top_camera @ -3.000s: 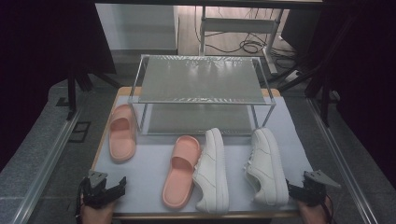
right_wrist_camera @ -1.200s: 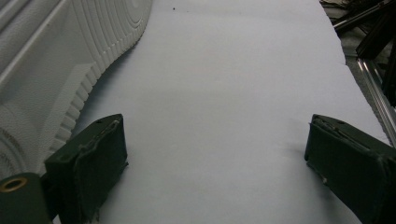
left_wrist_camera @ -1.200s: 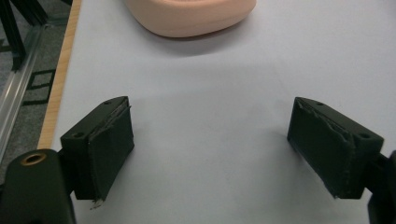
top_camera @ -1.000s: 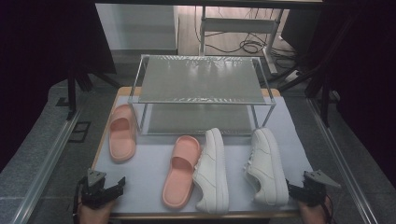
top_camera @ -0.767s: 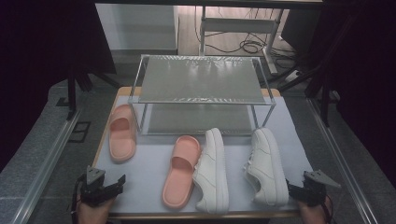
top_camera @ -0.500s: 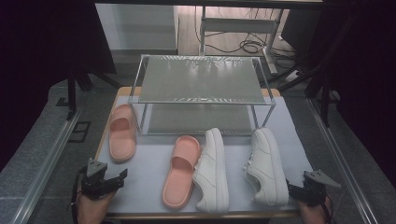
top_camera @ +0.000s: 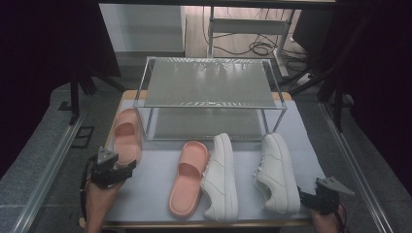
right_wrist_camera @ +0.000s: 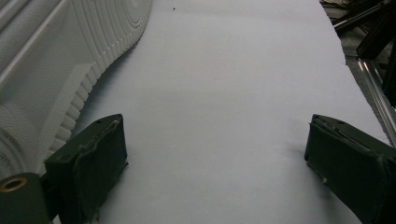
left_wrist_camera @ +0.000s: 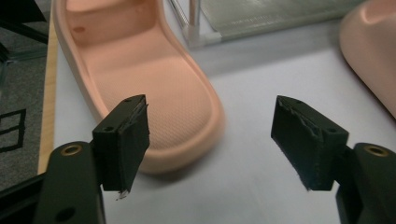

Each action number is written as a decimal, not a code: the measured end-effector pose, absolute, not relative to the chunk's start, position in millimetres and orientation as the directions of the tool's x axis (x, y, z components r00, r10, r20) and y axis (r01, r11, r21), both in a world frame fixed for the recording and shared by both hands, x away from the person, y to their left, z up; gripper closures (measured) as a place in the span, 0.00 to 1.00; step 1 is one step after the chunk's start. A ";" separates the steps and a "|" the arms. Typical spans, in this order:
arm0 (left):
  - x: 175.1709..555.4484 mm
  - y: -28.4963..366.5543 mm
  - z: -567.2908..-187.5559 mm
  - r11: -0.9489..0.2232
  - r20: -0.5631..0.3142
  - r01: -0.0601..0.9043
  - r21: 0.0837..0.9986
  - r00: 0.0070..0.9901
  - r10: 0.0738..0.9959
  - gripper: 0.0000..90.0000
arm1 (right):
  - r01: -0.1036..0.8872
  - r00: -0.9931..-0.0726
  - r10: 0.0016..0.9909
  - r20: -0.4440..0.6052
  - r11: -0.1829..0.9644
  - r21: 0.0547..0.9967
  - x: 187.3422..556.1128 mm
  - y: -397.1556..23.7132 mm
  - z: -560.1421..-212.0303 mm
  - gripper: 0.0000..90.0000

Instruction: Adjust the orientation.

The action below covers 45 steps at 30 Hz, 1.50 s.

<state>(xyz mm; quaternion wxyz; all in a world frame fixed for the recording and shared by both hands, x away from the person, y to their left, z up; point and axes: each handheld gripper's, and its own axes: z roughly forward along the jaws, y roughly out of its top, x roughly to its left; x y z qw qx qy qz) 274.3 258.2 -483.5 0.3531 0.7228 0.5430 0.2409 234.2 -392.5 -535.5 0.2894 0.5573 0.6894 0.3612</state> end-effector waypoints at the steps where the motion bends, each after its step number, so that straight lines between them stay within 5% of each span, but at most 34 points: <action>1: 277.4 258.9 -483.3 -0.159 -0.034 0.615 0.773 0.291 0.956 0.34 | 0.560 -0.212 0.977 0.004 0.119 0.820 234.1 -392.6 -535.5 0.06; 45: 403.0 256.2 -490.7 -0.113 -0.066 0.676 0.728 0.233 0.970 0.81 | 0.560 -0.216 0.976 0.002 0.122 0.820 234.2 -393.1 -535.5 0.06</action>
